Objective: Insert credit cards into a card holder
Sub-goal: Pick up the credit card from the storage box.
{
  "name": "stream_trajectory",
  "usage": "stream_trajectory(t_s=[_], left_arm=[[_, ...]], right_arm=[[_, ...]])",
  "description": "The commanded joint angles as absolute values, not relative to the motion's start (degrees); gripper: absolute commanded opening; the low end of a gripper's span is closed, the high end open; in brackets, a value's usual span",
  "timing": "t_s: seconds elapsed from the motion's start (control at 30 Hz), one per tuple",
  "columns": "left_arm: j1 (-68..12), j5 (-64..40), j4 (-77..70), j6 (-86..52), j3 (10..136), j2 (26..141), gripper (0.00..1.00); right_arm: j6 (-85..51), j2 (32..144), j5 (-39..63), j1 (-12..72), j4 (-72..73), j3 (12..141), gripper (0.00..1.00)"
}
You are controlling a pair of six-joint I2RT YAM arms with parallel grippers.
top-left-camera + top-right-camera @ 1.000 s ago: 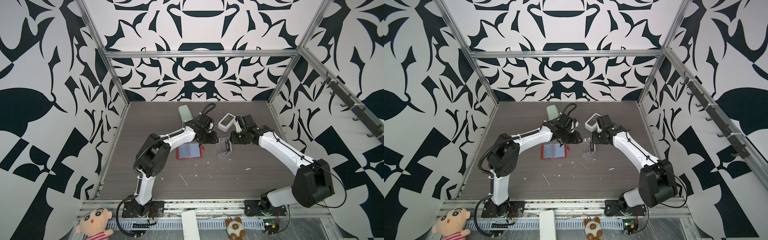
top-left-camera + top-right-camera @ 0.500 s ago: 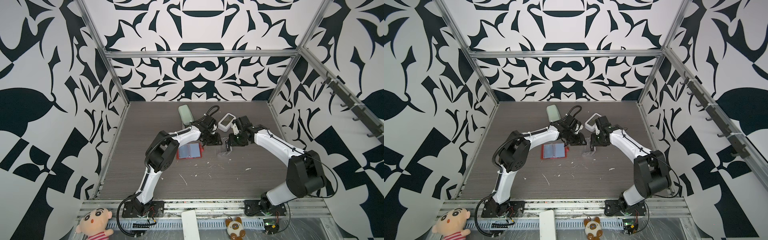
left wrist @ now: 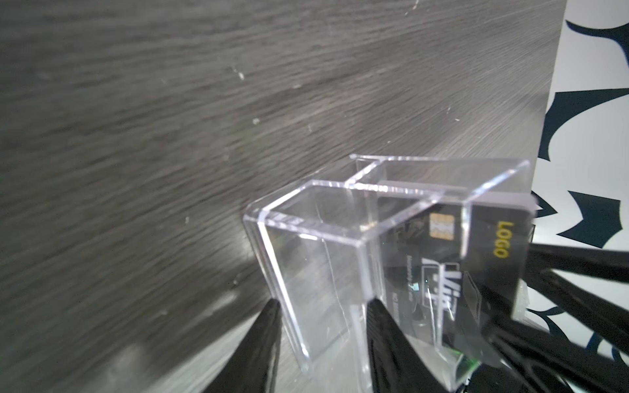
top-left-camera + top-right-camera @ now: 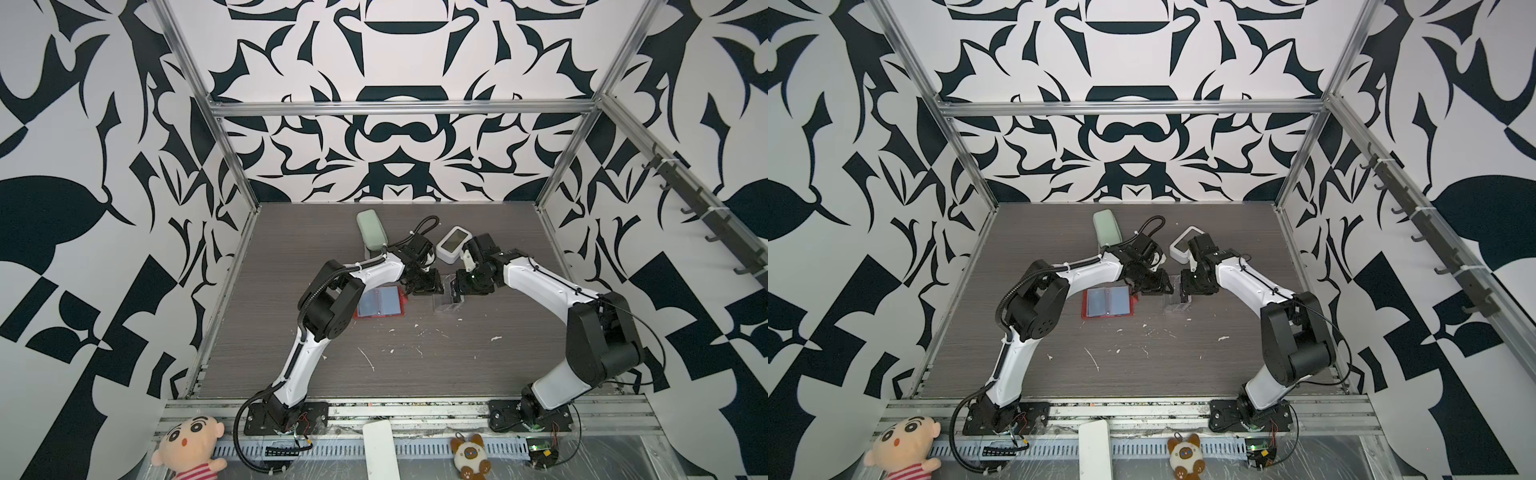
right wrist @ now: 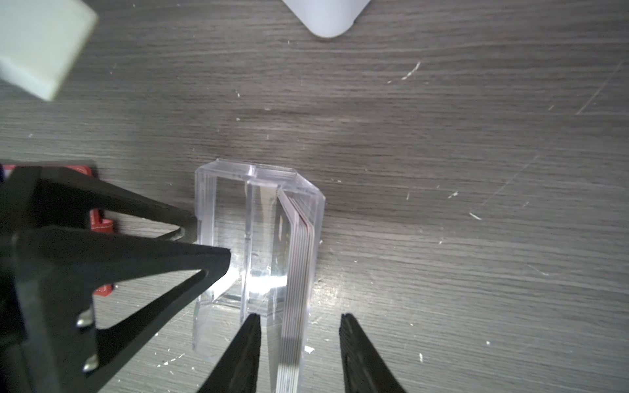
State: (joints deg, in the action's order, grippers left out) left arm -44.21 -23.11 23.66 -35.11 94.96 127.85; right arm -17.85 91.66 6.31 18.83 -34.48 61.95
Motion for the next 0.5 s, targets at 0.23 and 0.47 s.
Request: stream_trajectory(t_s=[0.23, 0.47], left_arm=[[-44.13, -22.33, 26.05, -36.14, 95.99, 129.20, 0.43], [-44.21, -22.07, 26.00, -36.65, 95.24, 129.31, 0.42]], right_arm=[[-18.45, 93.31, 6.80, 18.63, -33.04, 63.89, 0.43], [-18.55, 94.98, 6.71, 18.59, -32.80, 64.21, 0.43]])
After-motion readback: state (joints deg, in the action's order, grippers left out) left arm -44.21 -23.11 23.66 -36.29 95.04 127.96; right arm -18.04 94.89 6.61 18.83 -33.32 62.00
